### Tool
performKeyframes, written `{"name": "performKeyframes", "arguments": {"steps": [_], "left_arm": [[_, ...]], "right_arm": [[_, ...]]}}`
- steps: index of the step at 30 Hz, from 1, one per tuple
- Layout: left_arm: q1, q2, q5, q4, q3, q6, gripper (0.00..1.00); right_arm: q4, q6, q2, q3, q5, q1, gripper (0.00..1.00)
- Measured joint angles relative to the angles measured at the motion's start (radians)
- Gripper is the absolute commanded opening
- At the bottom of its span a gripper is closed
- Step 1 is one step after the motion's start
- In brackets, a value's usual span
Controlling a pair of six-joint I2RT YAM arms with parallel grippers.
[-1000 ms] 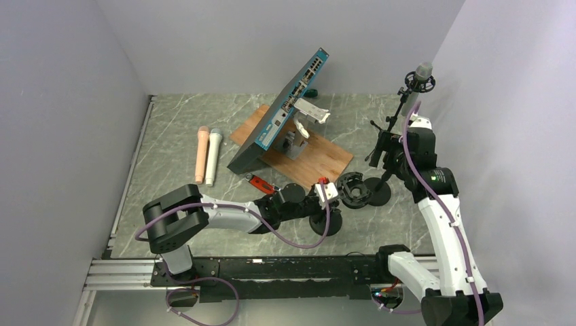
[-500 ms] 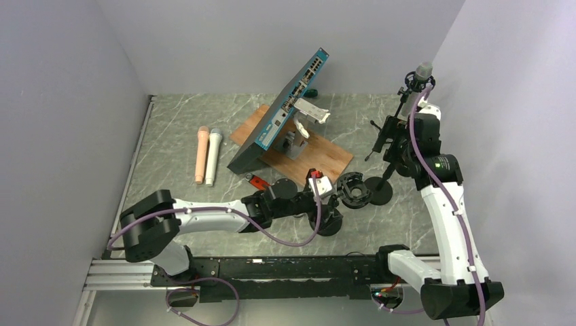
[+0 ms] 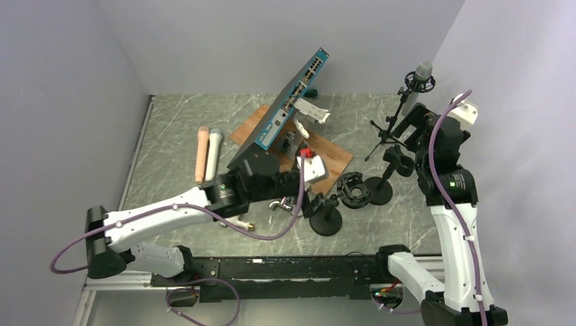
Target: Remove the microphone from the stand
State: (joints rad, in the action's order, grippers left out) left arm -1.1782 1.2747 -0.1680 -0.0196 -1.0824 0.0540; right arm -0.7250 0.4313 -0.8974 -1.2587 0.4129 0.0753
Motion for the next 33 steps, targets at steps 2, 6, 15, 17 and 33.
{"name": "performKeyframes", "arguments": {"steps": [2, 6, 15, 17, 33], "left_arm": [[0.005, -0.014, 0.05, 0.145, -0.157, 0.031, 0.99], [0.049, -0.077, 0.146, 0.373, -0.449, 0.067, 0.99], [0.077, -0.354, 0.357, 0.36, -0.287, 0.196, 0.99], [0.083, -0.37, 0.39, 0.352, -0.217, 0.216, 0.99], [0.089, -0.243, 0.585, 0.294, -0.045, 0.353, 0.99]], "right_arm": [[0.024, 0.012, -0.035, -0.036, 0.035, 0.0, 1.0], [0.11, 0.064, -0.12, -0.066, 0.086, 0.0, 1.0], [0.318, 0.172, -0.277, -0.063, 0.135, 0.0, 0.99], [0.349, 0.179, -0.318, -0.066, 0.163, 0.0, 0.99], [0.626, -0.154, -0.934, -0.375, 0.694, 0.174, 0.98]]}}
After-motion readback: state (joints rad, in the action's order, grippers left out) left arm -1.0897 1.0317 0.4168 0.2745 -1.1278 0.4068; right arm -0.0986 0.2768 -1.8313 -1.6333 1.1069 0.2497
